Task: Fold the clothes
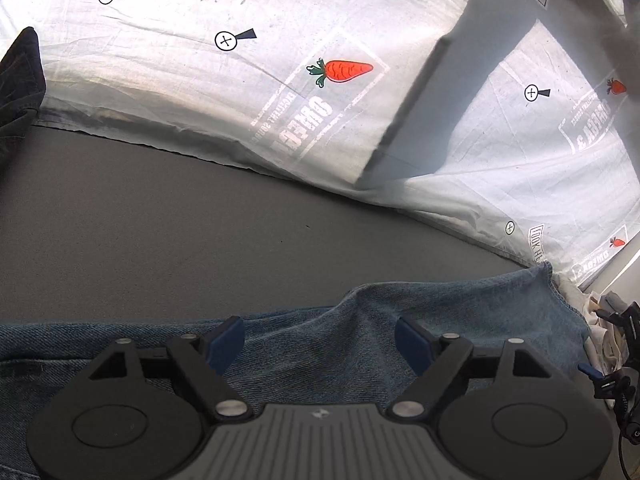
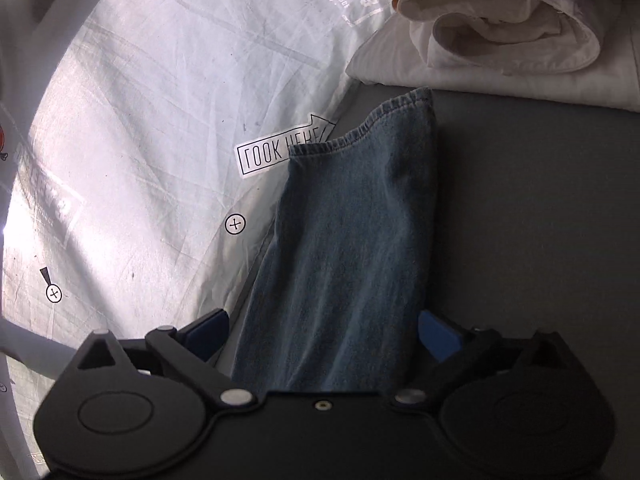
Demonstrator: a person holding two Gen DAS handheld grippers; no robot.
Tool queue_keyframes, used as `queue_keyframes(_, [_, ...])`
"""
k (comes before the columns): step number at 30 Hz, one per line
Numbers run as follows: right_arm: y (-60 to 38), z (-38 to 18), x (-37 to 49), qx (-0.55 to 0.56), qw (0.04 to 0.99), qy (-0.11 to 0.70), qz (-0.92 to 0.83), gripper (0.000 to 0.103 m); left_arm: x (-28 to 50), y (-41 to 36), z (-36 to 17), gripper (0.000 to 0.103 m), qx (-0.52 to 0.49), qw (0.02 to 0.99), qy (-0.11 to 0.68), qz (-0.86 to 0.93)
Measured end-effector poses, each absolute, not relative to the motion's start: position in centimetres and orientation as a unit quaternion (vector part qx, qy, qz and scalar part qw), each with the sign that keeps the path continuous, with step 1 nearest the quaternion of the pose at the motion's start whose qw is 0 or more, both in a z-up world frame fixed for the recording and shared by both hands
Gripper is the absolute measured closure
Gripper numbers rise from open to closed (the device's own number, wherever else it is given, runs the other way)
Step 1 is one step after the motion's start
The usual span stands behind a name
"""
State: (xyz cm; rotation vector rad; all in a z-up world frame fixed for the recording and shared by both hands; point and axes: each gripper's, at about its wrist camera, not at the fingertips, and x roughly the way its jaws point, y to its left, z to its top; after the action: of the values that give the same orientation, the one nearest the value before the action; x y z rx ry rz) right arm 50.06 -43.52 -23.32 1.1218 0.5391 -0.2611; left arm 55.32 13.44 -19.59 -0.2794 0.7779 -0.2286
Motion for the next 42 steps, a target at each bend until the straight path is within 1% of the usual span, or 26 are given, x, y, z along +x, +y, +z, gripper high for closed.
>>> queue_keyframes(3, [-39.6, -24.7, 46.3, 0.554, 0.78, 0.278, -0.091, 0.0, 51.3, 14.6, -19.6, 0.013, -0.106, 0.905, 0.405, -0.076])
queue_keyframes(5, [-37.1, -24.9, 44.9, 0.555, 0.779, 0.285, -0.062, 0.0, 48.7, 15.5, -19.7, 0.013, -0.099, 0.901, 0.417, -0.06])
queue_keyframes(8, [-33.7, -25.3, 44.8, 0.562, 0.77, 0.301, -0.022, 0.0, 45.7, 17.0, -20.2, 0.01, -0.092, 0.898, 0.429, -0.034])
queue_keyframes(10, [-31.5, -25.3, 45.3, 0.553, 0.773, 0.311, -0.003, 0.0, 44.3, 18.1, -21.0, 0.009, -0.08, 0.894, 0.44, -0.018])
queue_keyframes(13, [-29.1, -24.9, 46.6, 0.526, 0.787, 0.323, 0.007, 0.0, 43.1, 19.2, -21.5, 0.009, -0.069, 0.9, 0.429, -0.044])
queue_keyframes(15, [-28.0, -24.9, 47.7, 0.52, 0.787, 0.332, 0.024, 0.0, 43.4, 19.4, -21.7, 0.009, -0.064, 0.898, 0.431, -0.054])
queue_keyframes(17, [-27.0, -24.9, 48.6, 0.518, 0.785, 0.338, 0.037, 0.0, 43.9, 19.4, -22.1, 0.005, -0.052, 0.894, 0.44, -0.063])
queue_keyframes(20, [-25.8, -24.5, 49.6, 0.497, 0.8, 0.335, 0.038, 0.0, 44.5, 18.8, -22.6, 0.002, -0.024, 0.891, 0.447, -0.069])
queue_keyframes(24, [-25.2, -23.4, 49.0, 0.546, 0.777, 0.303, 0.078, 0.0, 44.8, 18.3, -23.2, 0.0, 0.0, 0.893, 0.444, -0.075])
queue_keyframes(26, [-24.6, -22.7, 48.5, 0.555, 0.773, 0.287, 0.108, 0.0, 44.8, 18.3, -23.5, 0.0, 0.004, 0.897, 0.436, -0.075])
queue_keyframes(28, [-24.0, -22.5, 48.4, 0.557, 0.768, 0.287, 0.132, 0.0, 44.7, 18.3, -23.8, 0.0, 0.009, 0.901, 0.428, -0.075])
queue_keyframes(30, [-23.5, -22.9, 48.4, 0.557, 0.762, 0.298, 0.146, 0.0, 44.5, 17.9, -24.1, 0.0, 0.021, 0.906, 0.417, -0.069])
queue_keyframes(33, [-23.3, -24.0, 48.3, 0.536, 0.768, 0.338, 0.094, 0.0, 43.7, 17.4, -24.5, 0.0, 0.032, 0.916, 0.396, -0.059])
queue_keyframes(35, [-23.2, -24.7, 48.2, 0.533, 0.767, 0.349, 0.077, 0.0, 43.9, 17.2, -24.7, 0.0, 0.031, 0.919, 0.39, -0.057])
queue_keyframes(39, [-23.5, -25.2, 46.4, 0.541, 0.761, 0.351, 0.073, 0.0, 44.6, 16.8, -23.9, 0.0, 0.027, 0.906, 0.421, -0.04])
queue_keyframes(42, [-23.4, -25.5, 45.2, 0.52, 0.771, 0.363, 0.065, 0.0, 44.9, 16.5, -23.5, 0.0, 0.021, 0.901, 0.433, -0.035])
